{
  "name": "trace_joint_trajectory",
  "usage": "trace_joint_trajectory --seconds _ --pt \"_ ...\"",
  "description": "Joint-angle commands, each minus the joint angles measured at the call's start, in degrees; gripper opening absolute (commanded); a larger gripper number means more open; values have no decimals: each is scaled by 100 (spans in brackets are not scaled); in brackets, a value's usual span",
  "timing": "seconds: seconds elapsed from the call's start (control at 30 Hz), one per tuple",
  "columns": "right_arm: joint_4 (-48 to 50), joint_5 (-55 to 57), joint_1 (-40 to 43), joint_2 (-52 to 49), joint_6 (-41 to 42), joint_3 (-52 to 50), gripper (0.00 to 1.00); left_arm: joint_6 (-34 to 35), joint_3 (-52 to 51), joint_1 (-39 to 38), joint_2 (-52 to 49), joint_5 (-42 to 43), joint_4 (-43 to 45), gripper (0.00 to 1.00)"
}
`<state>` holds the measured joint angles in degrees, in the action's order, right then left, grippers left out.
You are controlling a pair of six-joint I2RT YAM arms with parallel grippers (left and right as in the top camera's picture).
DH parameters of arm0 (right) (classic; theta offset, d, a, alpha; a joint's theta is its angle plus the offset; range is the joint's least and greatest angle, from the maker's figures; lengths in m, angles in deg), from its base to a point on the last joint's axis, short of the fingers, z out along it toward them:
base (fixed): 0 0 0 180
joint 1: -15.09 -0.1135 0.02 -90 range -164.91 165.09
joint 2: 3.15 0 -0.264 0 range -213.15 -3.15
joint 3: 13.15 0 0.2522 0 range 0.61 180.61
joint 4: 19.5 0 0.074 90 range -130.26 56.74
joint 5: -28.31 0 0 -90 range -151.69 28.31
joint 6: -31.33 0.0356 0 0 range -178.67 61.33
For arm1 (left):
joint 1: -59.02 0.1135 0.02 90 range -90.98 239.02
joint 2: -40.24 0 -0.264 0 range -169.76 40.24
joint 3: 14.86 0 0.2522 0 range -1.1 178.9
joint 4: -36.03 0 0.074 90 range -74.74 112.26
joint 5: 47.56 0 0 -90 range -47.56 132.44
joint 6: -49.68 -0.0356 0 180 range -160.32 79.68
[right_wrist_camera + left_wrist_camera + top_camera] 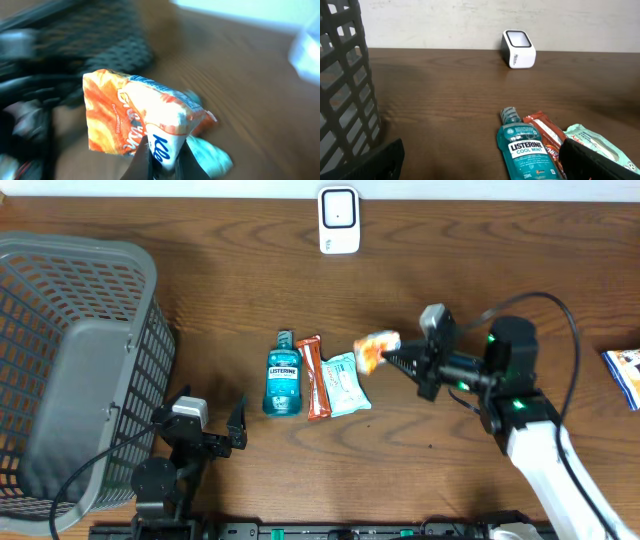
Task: Scan the item barcode
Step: 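Lift the orange tissue pack and hold it before the white scanner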
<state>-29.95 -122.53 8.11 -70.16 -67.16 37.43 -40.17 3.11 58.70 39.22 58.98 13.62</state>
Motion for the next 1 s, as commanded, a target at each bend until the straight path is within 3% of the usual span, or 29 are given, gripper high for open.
trace_joint_trajectory --seconds 0.0,0.1,0.43,0.73,0.83,0.97 --pt "-4 -2048 28 457 -1447 -7 1 -35 -105 24 4 31 -120 98" --pt "-20 -2868 26 750 -1786 -7 1 -35 -105 24 4 31 -120 99" --pt "-219 -2868 -616 1440 -1860 -9 1 -35 -105 24 4 31 -120 98" --pt "-223 -2555 -629 1491 -1770 -9 1 -35 -105 24 4 31 -118 98" --pt "-166 -1423 -629 1362 -837 -9 1 -35 -105 24 4 31 -120 98" --pt "122 463 -629 1010 1193 -9 1 -35 -105 24 4 33 -118 98"
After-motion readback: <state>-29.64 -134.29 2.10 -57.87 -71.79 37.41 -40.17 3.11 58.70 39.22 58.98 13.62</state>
